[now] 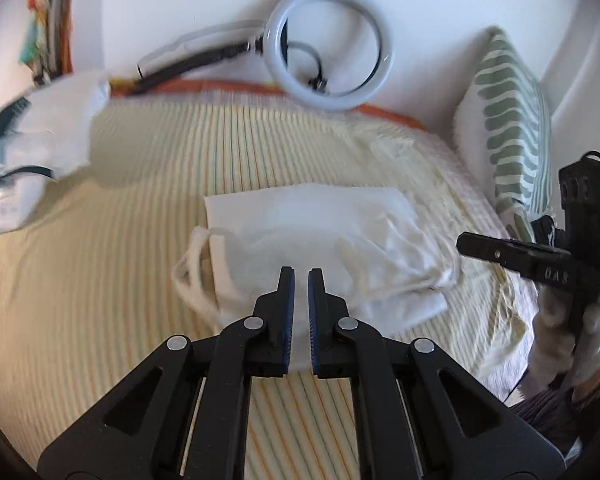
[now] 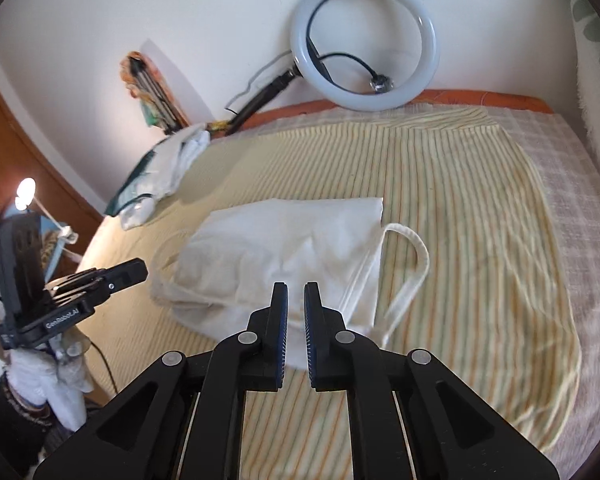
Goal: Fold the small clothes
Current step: 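Fold the straps over toward the hem with both grippers, then open, then move both grippers to the folded bundle's edge and close on it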
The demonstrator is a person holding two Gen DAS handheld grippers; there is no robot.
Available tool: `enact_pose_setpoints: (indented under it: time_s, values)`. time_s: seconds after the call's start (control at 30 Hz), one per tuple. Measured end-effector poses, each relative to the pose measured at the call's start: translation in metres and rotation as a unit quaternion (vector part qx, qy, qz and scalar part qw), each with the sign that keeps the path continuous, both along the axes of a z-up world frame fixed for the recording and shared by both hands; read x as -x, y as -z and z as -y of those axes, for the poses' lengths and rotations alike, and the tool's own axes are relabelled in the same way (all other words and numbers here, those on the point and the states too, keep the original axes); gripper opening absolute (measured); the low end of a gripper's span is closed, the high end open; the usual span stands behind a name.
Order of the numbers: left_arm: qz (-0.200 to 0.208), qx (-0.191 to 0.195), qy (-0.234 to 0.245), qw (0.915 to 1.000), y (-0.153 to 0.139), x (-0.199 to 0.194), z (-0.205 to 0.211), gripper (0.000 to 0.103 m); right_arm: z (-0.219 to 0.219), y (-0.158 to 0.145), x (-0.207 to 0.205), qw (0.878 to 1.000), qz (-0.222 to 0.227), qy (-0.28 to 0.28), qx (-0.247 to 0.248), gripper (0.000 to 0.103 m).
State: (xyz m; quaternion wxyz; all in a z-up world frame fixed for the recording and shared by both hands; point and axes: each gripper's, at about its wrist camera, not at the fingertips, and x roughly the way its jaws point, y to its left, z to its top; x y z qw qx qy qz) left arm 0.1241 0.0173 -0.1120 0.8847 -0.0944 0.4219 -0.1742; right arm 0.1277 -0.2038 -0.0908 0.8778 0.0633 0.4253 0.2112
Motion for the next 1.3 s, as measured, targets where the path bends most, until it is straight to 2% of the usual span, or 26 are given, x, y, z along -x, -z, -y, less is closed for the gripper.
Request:
enact_pose_setpoints:
  time_s: [0.1,0.13,0.2,0.33,0.43,0.57,0.7,0.77,0.83,0.97,1.03,1.1,1.13,1.2,1.3]
  values:
    - [-0.029,-0.019,-0.001,0.9994,0.016,-0.025,0.005,0.003,-0.013,0.014,-0.017,0.998,-0.012,0.007,0.055,0.007]
    - [-0.041,-0.017,-0.002,0.999,0.022,-0.031,0.005,0.003,-0.014,0.022,-0.023,0.997,-0.028,0.014,0.07,0.007]
    - [-0.065,-0.012,0.005,0.9978,0.032,-0.032,0.004,0.003,-0.011,0.035,-0.03,0.995,-0.067,0.025,0.072,0.007]
    - [-0.062,-0.054,0.023,0.9964,0.038,-0.009,0.004,0.003,-0.004,0.044,-0.019,0.993,-0.102,0.024,0.062,0.007]
    - [-0.059,-0.063,0.028,0.9959,0.042,0.009,-0.002,0.003,-0.002,0.044,-0.001,0.992,-0.103,0.011,0.078,0.007]
    - [-0.061,-0.065,0.042,0.9951,0.047,0.029,-0.006,0.003,0.005,0.046,0.009,0.99,-0.121,0.003,0.069,0.007]
    - [-0.052,-0.064,0.049,0.9953,0.039,0.053,-0.01,0.003,0.015,0.034,0.019,0.993,-0.107,-0.001,0.056,0.007]
    - [-0.042,-0.041,0.044,0.9973,0.031,0.059,-0.016,0.003,0.017,0.024,0.022,0.995,-0.084,-0.008,0.049,0.007]
    - [-0.026,-0.027,0.027,0.9989,0.021,0.057,-0.021,0.003,0.017,0.017,0.021,0.997,-0.06,-0.013,0.04,0.007]
    - [-0.013,-0.012,0.007,0.9998,0.014,0.037,-0.023,0.003,0.011,0.019,0.011,0.998,-0.049,-0.014,0.042,0.007]
    - [-0.012,-0.015,0.006,0.9998,0.015,0.028,-0.019,0.003,0.002,0.029,0.004,0.995,-0.059,-0.01,0.078,0.007]
    - [-0.01,-0.035,0.007,0.9993,0.017,0.017,-0.013,0.003,-0.003,0.044,-0.002,0.989,-0.087,0.012,0.119,0.007]
    - [-0.01,-0.037,0.005,0.9992,0.018,0.013,-0.011,0.003,-0.001,0.052,-0.002,0.988,-0.11,0.018,0.111,0.007]
    - [-0.014,-0.036,0.005,0.9992,0.019,0.005,-0.009,0.003,0.002,0.051,0.003,0.988,-0.118,0.015,0.093,0.007]
    - [-0.012,-0.032,-0.004,0.9994,0.014,-0.008,-0.012,0.003,0.009,0.036,0.011,0.993,-0.104,-0.006,0.058,0.007]
